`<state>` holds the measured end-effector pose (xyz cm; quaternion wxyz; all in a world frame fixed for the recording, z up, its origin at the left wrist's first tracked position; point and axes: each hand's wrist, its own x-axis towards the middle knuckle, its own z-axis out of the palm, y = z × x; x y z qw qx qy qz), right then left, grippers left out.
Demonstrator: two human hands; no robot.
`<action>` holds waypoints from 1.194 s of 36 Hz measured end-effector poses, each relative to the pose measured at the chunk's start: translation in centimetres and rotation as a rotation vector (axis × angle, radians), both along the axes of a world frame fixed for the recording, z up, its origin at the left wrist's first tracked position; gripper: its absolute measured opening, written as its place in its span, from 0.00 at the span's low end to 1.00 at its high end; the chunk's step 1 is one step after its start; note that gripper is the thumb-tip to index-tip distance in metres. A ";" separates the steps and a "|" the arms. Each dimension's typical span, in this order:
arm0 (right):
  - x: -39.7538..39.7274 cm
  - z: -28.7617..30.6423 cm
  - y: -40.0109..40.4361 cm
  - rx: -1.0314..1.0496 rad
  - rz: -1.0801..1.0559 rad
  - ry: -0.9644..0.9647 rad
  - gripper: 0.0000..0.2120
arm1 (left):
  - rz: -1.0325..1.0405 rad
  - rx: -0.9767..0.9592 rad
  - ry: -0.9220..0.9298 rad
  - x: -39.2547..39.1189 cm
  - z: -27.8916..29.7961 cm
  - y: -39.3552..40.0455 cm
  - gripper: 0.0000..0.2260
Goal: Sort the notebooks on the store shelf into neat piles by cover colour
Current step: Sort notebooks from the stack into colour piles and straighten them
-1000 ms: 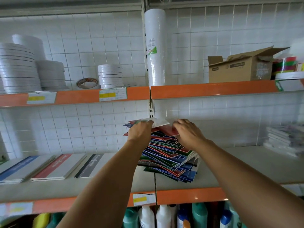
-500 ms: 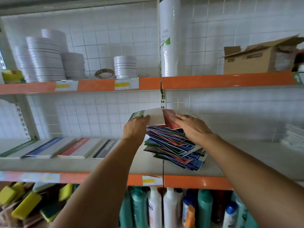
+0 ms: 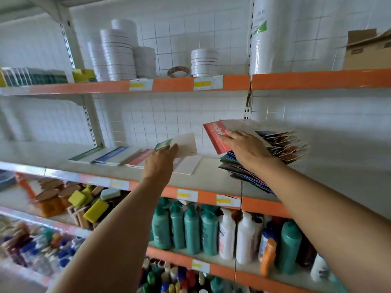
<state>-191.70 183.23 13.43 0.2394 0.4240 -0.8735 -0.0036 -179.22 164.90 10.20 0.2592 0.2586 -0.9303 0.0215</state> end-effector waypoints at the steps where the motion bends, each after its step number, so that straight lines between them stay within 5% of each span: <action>1: 0.5 -0.1 -0.8 0.004 0.014 0.004 0.33 | 0.005 0.011 -0.005 0.7 -0.3 -0.5 0.21; 14: 7.8 -4.4 -13.0 0.051 0.107 -0.094 0.36 | 0.029 0.027 -0.092 9.0 -4.6 -12.6 0.25; 19: 9.6 -6.7 -17.8 0.032 0.035 -0.209 0.27 | 0.044 0.026 -0.102 12.3 -5.4 -17.7 0.26; 26: 11.9 -8.3 -23.4 0.002 -0.010 -0.282 0.27 | 0.066 0.055 -0.141 16.0 -7.6 -24.0 0.25; 43: 8.4 -9.4 -35.7 0.077 -0.053 -0.239 0.33 | 0.026 0.087 -0.080 13.2 -9.2 -36.2 0.26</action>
